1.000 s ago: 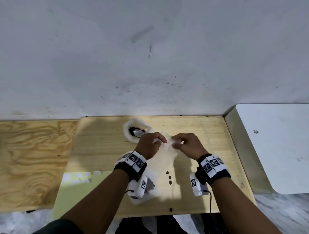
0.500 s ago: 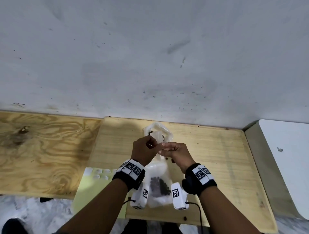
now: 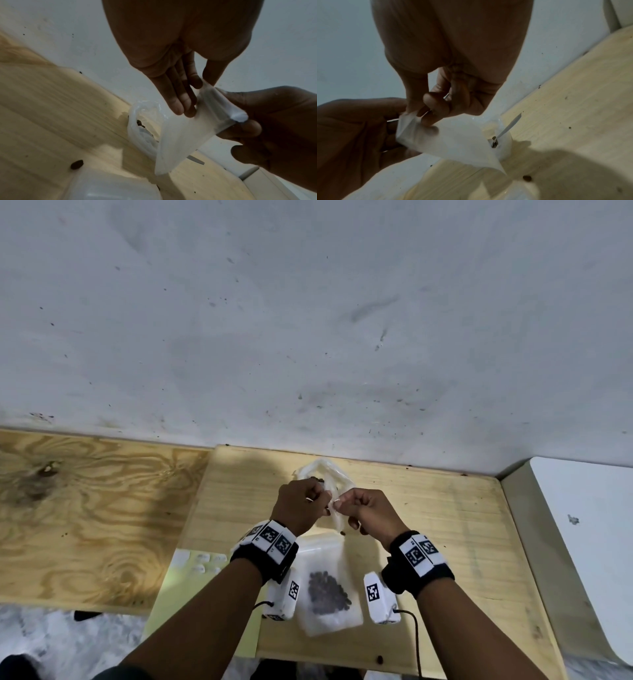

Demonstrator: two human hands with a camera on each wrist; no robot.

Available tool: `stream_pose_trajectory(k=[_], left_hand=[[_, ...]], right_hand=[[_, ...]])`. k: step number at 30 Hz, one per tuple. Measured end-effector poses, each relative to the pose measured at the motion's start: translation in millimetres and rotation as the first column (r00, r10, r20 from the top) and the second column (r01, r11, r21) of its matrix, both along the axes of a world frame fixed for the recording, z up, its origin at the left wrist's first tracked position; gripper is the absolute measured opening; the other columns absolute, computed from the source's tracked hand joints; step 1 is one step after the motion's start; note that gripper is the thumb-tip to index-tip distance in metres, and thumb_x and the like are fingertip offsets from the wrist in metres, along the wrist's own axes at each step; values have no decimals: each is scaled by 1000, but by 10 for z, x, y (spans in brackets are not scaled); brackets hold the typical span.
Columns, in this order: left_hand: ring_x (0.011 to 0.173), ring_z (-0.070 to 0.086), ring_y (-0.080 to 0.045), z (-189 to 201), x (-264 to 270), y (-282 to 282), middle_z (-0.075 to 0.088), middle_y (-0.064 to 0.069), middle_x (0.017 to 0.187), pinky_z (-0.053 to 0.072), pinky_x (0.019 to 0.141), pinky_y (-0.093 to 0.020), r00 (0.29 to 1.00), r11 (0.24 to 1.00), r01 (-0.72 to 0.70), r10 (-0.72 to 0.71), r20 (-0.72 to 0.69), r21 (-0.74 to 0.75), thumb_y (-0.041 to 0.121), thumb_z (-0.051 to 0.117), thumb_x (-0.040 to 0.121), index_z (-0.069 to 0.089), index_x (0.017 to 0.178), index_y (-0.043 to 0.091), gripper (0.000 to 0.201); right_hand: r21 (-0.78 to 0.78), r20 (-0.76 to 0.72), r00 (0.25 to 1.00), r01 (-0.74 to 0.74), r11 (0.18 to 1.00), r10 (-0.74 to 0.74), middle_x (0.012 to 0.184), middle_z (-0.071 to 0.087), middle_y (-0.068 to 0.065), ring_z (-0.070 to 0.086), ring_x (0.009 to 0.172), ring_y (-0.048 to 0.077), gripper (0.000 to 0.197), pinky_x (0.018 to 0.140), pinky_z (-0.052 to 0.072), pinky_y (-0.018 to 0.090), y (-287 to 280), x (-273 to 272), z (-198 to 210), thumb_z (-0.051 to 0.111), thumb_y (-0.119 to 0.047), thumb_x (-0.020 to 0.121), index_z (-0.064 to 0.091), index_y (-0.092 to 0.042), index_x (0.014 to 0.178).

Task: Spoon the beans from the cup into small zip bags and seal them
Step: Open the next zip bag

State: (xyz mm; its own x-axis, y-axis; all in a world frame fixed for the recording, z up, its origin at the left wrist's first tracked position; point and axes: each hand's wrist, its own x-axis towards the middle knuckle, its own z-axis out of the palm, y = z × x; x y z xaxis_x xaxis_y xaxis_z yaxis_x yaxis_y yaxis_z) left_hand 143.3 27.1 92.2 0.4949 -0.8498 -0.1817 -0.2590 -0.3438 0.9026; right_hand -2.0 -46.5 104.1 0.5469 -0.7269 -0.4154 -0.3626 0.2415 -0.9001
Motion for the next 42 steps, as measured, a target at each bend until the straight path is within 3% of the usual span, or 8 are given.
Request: stream_pose_trajectory(k=[8,13,20,25,30,33,35,42], left_hand=[[58,69,-20,81,-9,-104,68,-9,60,62,64,-38,999,996,46,-46,-1,77,18,68,79,62,61,4,23],[66,74,-25,188,-1,-116,73,-15,66,62,74,-43,988,992,73,-57,-145,102,8,54,82,66,67,-4,23],[64,73,-23,218,-22,-155,73,-16,65,59,74,-42,983,975,178,-181,11,133,16,53,91,58,69,-10,34],[49,69,-17,226,9,-75,69,-19,59,55,61,-36,970,970,210,-223,99,125,10,54,82,48,59,-12,32],[43,53,-12,121,40,0,46,-5,47,47,51,-37,908,966,214,-252,334,148,25,59,76,38,47,8,39],[83,54,-10,53,-22,56,54,11,86,44,69,-28,879,980,199,-180,441,3,54,70,66,46,67,24,39],[106,49,-11,10,-30,77,51,9,117,41,85,-31,832,965,261,-228,506,6,72,73,46,41,82,27,66],[90,48,-17,-35,-26,67,47,5,109,40,74,-28,754,932,360,-308,580,26,50,82,37,38,90,21,74]], right_hand=[[-274,-116,977,-202,940,176,47,55,-24,41,37,2,7,45,32,10,-94,2,16,70,-10,87,70,-5,83],[-291,-109,982,-178,940,152,73,69,-10,54,47,-2,18,50,40,13,-188,-7,32,69,-8,86,65,-16,70],[-382,-161,976,-198,903,146,80,74,-3,68,83,8,6,69,46,23,-194,7,-77,69,-14,80,67,-11,75],[-442,-171,984,-118,889,46,75,71,8,67,74,19,14,63,51,30,-235,-49,-116,68,-9,78,58,-9,68],[-447,-175,984,-65,892,-17,69,71,3,71,76,24,21,71,55,41,-283,-139,-140,68,-9,76,53,-18,64],[-326,-107,994,-50,944,16,60,67,3,60,55,22,15,58,48,31,-247,-107,-63,67,-2,79,56,-12,76],[-190,-8,1000,-2,982,0,49,52,1,38,44,18,16,49,34,26,-226,-105,-17,62,3,81,53,-11,83],[-100,50,995,-75,992,81,55,47,3,30,40,14,17,41,26,18,-186,-139,92,63,1,88,52,-11,81]])
